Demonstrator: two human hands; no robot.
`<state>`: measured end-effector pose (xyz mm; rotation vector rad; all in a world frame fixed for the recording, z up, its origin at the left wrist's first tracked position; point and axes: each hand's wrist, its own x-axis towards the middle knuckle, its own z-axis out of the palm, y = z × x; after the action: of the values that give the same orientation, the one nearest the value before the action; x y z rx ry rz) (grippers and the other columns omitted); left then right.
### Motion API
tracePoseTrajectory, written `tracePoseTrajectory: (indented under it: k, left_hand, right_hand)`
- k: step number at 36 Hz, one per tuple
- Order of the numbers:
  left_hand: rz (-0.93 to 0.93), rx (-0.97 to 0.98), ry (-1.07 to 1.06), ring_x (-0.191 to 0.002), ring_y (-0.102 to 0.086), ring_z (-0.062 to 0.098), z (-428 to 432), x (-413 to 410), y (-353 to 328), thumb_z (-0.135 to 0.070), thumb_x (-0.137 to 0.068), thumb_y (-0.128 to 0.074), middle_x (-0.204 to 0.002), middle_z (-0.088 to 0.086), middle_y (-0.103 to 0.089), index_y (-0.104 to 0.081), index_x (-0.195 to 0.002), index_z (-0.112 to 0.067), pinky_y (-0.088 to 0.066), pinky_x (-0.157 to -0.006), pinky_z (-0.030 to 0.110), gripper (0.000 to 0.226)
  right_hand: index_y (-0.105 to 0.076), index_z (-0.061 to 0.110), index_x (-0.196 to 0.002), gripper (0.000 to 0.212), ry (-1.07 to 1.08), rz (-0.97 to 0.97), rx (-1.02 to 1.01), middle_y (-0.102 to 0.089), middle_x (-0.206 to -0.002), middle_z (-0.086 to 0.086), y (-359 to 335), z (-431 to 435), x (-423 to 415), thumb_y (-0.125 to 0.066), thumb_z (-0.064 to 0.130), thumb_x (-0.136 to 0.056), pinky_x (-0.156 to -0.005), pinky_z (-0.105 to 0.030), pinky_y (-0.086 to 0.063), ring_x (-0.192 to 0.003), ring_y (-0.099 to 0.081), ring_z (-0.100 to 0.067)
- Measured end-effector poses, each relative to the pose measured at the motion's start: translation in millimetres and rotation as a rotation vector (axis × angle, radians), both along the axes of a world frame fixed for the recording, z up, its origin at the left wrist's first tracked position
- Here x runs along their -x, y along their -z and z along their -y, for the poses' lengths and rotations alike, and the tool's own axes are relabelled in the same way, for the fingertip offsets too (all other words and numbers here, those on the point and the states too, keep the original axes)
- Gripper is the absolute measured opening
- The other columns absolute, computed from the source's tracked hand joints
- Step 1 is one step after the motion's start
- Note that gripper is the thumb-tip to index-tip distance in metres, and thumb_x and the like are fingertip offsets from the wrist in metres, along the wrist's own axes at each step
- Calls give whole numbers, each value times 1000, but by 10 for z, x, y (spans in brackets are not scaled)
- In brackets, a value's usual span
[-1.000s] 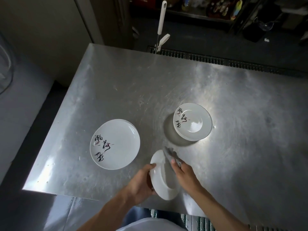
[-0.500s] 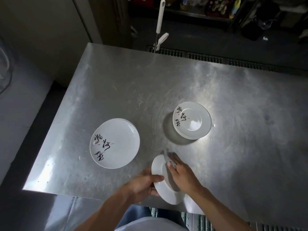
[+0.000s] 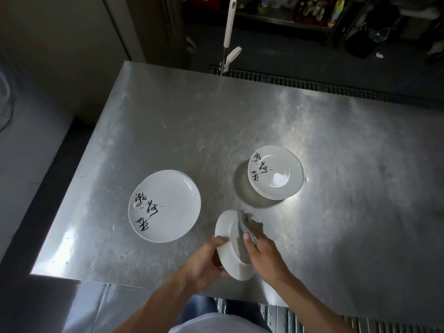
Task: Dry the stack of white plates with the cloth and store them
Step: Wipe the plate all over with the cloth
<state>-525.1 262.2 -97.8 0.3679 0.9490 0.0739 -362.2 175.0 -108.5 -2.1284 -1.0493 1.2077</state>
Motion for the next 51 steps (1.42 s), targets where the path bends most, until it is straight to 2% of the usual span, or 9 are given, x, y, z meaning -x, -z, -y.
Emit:
tracePoseTrajectory:
  k: [6, 11, 16, 25, 32, 36, 39, 43, 51]
  left_hand:
    - [9, -18, 86, -109, -68, 34, -127, 87, -7, -23, -82, -68, -126, 23, -69, -64, -130, -7, -60, -85, 43, 52]
    - [2, 14, -7, -100, -74, 29, -180, 84, -8, -13, -86, -71, -117, 19, -74, -64, -127, -8, -62, -74, 41, 41]
    - [-44, 94, -129, -89, -76, 27, -220, -61, -42, -12, -95, -63, -105, 19, -76, -61, -127, -1, -62, -66, 36, 34]
    - [-4, 113, -153, -90, -73, 23, -298, -391, -248, -10, -101, -51, -106, 19, -71, -60, -126, 3, -62, -64, 30, 29]
    - [-40, -30, 96, -101, -72, 39, -354, -407, -419, -65, -100, -43, -119, 26, -71, -58, -122, -5, -60, -81, 47, 65]
    - [-349, -421, 65, -61, -60, 17, -305, -354, -317, -39, -99, -60, -83, 7, -66, -66, -100, -8, -51, -57, 32, 32]
    - [-523, -635, 42, -69, -53, 18, -296, -330, -218, -31, -96, -67, -87, 4, -61, -57, -100, -13, -48, -61, 36, 21]
    - [-472, -701, 34, -98, -66, 18, -297, -370, -234, -29, -97, -66, -107, -2, -69, -57, -110, -27, -58, -85, 41, 15]
    - [-233, -575, -93, -94, -73, 32, -408, -630, -453, -3, -101, -54, -104, 11, -74, -69, -108, -16, -63, -69, 42, 21]
  right_hand:
    - [-37, 51, -149, 50, -260, -18, -114, -25, -158, 32, 45, -9, 66, -30, 64, -101, -117, -18, -22, -144, -22, 12]
    - [-29, 41, -154, 50, -66, 19, 73, -52, -149, 0, 27, -4, -164, -36, 49, -105, -88, -6, -45, -127, -57, -17]
    - [-34, 50, -151, 46, -172, 58, -109, -35, -158, 19, -165, 208, -163, -36, 53, -105, -117, -23, -33, -147, -29, -2]
    - [-52, 25, -146, 58, -343, 407, -309, -53, -145, 13, -437, 146, -178, -62, 43, -92, -98, -5, -31, -126, -55, -3]
    - [-68, 47, -111, 40, 184, 132, -391, -71, -84, 26, -623, -147, -391, -71, 13, -90, -65, -12, -51, -68, -61, 5]
    - [-71, 37, -76, 18, 475, -2, -282, -65, -63, 4, -624, -242, -576, -75, 23, -86, -54, -27, -51, -57, -54, -8]
    - [-76, 21, -84, 5, 643, -196, -301, -74, -76, -7, -687, -289, -682, -76, 17, -86, -57, -30, -55, -68, -66, -17]
    - [-77, 12, -97, 13, 792, -372, -336, -76, -80, -6, -774, -352, -815, -76, 9, -85, -54, -30, -52, -68, -68, -23]
    - [-79, 27, -88, 15, 876, -424, -387, -75, -77, 2, -853, -434, -1066, -80, 14, -81, -46, -27, -47, -64, -67, -15]
